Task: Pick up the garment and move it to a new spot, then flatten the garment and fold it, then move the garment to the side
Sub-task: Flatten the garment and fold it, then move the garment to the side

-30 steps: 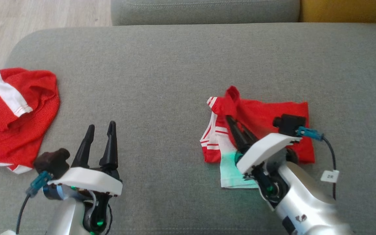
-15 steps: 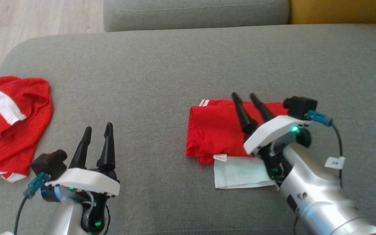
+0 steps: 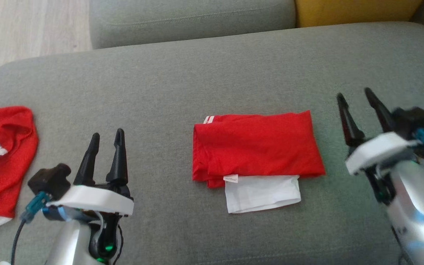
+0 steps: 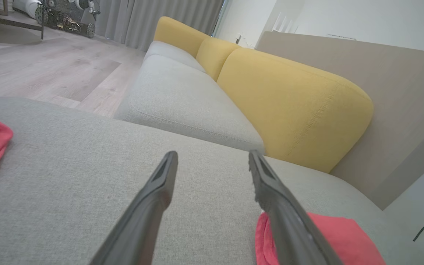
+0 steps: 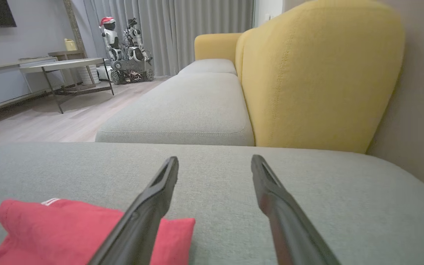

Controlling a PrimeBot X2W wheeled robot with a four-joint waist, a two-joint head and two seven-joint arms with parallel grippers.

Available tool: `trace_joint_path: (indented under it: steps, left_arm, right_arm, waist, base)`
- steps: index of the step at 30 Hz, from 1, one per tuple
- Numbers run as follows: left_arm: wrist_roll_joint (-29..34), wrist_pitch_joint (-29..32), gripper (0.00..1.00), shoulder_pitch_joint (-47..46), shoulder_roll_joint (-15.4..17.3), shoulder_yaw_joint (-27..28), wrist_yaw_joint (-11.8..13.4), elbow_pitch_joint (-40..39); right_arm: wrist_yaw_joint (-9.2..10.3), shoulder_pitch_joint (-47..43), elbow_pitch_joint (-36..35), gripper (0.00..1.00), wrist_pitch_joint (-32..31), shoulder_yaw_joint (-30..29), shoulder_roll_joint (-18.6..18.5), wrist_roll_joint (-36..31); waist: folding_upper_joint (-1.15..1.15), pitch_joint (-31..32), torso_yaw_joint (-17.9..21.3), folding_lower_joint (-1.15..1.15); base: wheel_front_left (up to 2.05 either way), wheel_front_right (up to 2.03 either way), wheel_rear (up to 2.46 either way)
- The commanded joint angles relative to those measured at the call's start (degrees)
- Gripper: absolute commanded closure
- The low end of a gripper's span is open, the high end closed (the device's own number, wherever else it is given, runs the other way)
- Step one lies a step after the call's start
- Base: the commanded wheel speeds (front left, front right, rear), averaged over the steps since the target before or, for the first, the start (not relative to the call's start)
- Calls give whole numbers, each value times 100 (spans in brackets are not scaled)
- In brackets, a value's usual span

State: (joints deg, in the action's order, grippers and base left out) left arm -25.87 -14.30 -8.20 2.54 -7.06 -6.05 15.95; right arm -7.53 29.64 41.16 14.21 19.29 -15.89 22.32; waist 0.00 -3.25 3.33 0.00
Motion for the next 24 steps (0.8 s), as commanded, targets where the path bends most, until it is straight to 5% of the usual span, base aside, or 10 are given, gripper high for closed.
trace_joint_path:
  steps: [1, 11, 24]
  left_arm:
    - [24, -70, 0, -68, 34, 171, 51, -259]
    - [454, -70, 0, 313, 34, 136, 141, -618]
    - [576, -70, 0, 509, 34, 55, 225, -842]
  right_arm:
    - [4, -295, -560, 0, 75, -217, -90, -305]
    - [4, -1885, -2161, 0, 78, -1581, 499, -1270]
    - [4, -2235, -2438, 0, 8, -1813, 825, -1647]
  waist:
    - [0, 1, 45, 0]
    - [0, 41, 97, 0]
    - [0, 71, 53, 0]
  base:
    - [0, 0, 0]
    - [0, 0, 0]
    - [0, 0, 0]
